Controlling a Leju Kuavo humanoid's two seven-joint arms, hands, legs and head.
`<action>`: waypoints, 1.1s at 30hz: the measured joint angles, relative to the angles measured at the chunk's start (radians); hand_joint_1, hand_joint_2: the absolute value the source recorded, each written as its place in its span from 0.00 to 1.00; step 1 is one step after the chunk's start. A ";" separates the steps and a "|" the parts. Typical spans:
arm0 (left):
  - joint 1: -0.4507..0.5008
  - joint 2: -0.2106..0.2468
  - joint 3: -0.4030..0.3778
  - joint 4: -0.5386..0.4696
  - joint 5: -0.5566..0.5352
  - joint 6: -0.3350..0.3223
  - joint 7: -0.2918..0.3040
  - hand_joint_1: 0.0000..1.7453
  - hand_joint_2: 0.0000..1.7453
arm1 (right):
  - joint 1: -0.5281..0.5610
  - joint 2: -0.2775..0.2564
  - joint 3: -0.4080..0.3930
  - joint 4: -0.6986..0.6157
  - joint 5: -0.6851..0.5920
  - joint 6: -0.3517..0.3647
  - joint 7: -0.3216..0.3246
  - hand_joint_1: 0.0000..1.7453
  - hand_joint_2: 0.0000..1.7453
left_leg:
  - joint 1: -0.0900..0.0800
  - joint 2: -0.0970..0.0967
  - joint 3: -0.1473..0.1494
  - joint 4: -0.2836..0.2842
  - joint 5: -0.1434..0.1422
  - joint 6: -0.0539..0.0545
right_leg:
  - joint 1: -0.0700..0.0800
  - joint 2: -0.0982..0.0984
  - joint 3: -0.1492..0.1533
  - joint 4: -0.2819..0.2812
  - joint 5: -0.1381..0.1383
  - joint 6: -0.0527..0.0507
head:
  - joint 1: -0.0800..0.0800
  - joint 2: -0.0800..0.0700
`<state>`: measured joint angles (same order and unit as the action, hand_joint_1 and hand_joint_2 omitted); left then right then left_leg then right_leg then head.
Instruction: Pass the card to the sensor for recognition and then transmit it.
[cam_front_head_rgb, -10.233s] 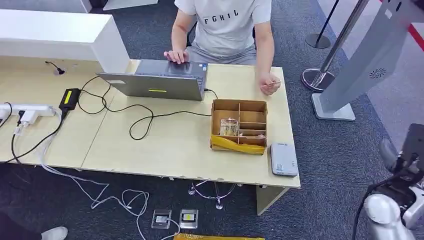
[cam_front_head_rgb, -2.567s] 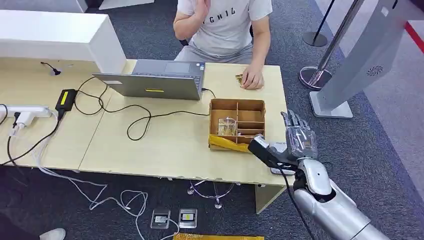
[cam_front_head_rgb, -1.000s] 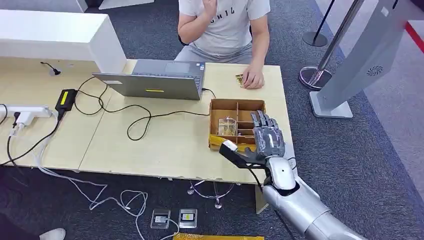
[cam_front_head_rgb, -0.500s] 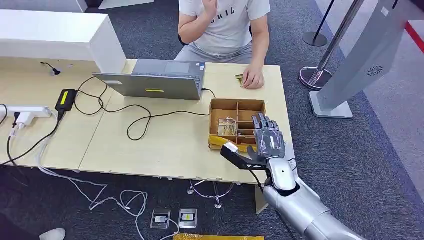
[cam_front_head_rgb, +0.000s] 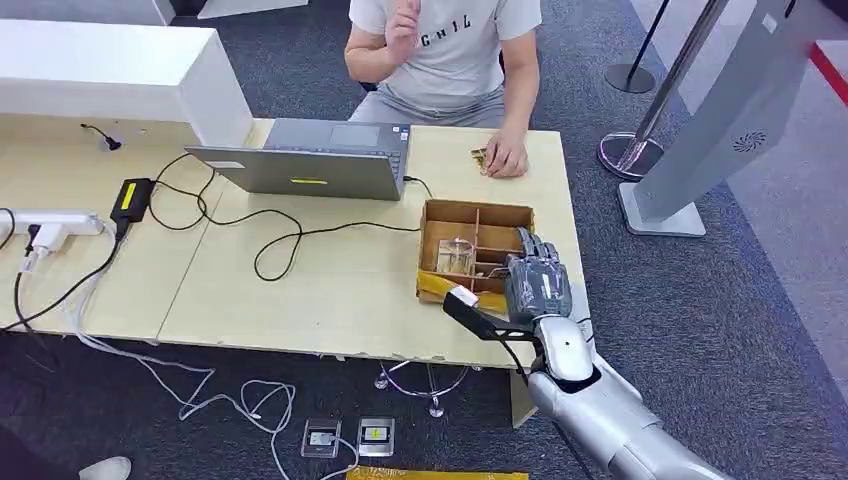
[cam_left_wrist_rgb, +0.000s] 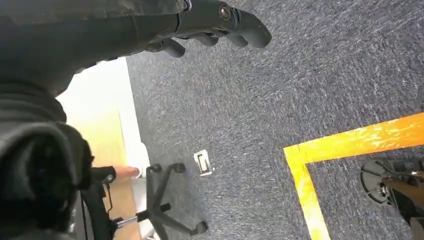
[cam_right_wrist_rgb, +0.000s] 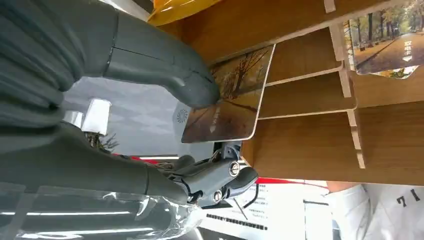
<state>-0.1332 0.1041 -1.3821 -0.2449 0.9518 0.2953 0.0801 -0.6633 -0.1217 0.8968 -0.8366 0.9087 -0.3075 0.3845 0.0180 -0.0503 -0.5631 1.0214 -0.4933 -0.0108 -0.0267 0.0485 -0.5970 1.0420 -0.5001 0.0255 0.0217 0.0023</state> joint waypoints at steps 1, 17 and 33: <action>0.000 0.000 0.000 0.000 -0.001 -0.002 0.003 0.00 0.00 | 0.000 0.000 -0.001 0.001 0.000 0.000 0.000 1.00 1.00 | 0.000 0.000 0.000 0.000 0.000 0.000 | 0.000 0.000 0.000 0.000 0.000 0.000 | 0.000 0.000; 0.000 0.000 -0.005 0.000 -0.022 -0.008 0.012 0.00 0.00 | 0.004 0.000 -0.029 -0.002 0.041 -0.047 -0.009 1.00 1.00 | 0.000 0.000 0.000 0.000 0.000 0.000 | 0.000 0.000 0.000 0.000 0.000 0.000 | 0.000 0.000; 0.000 0.000 -0.006 0.000 -0.047 -0.011 -0.005 0.00 0.00 | -0.081 0.020 -0.065 -0.201 0.213 -0.033 0.012 1.00 1.00 | 0.000 0.000 0.000 0.000 0.000 0.000 | 0.000 0.000 0.000 0.000 0.000 0.000 | 0.000 0.000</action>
<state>-0.1333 0.1045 -1.3882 -0.2449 0.9045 0.2838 0.0755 -0.7439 -0.1015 0.8316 -1.0376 1.1215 -0.3403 0.3963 0.0180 -0.0502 -0.5631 1.0214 -0.4932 -0.0109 -0.0266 0.0486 -0.5969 1.0420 -0.5001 0.0255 0.0214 0.0023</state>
